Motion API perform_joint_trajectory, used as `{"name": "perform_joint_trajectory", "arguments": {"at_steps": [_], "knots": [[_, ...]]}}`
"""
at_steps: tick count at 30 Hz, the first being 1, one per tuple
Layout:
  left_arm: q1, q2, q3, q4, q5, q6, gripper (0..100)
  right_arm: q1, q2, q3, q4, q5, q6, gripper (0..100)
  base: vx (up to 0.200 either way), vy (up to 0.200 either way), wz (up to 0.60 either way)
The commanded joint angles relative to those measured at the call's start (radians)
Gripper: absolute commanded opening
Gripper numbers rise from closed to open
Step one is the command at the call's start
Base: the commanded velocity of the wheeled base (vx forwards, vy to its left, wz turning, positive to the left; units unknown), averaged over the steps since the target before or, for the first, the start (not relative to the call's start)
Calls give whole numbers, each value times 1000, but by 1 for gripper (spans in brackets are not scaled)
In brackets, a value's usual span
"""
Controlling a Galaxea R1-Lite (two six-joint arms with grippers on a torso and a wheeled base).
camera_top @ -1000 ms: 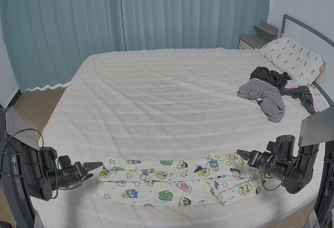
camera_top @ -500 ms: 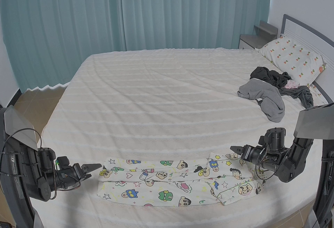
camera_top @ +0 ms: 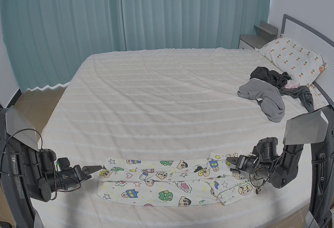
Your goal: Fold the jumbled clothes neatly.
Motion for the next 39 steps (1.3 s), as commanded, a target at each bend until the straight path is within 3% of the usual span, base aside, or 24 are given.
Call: {"name": "perform_joint_trajectory", "arguments": {"at_steps": [1, 13, 39], "knots": [[1, 4, 0, -18, 1, -1, 100, 2, -26, 22, -19, -8, 31, 0, 0, 0, 0], [1, 5, 0, -18, 0, -1, 100, -8, -138, 139, -44, -14, 28, 0, 0, 0, 0], [-1, 7, 0, -18, 1, 5, 100, -41, -130, 99, 76, -98, 22, 0, 0, 0, 0]]}}
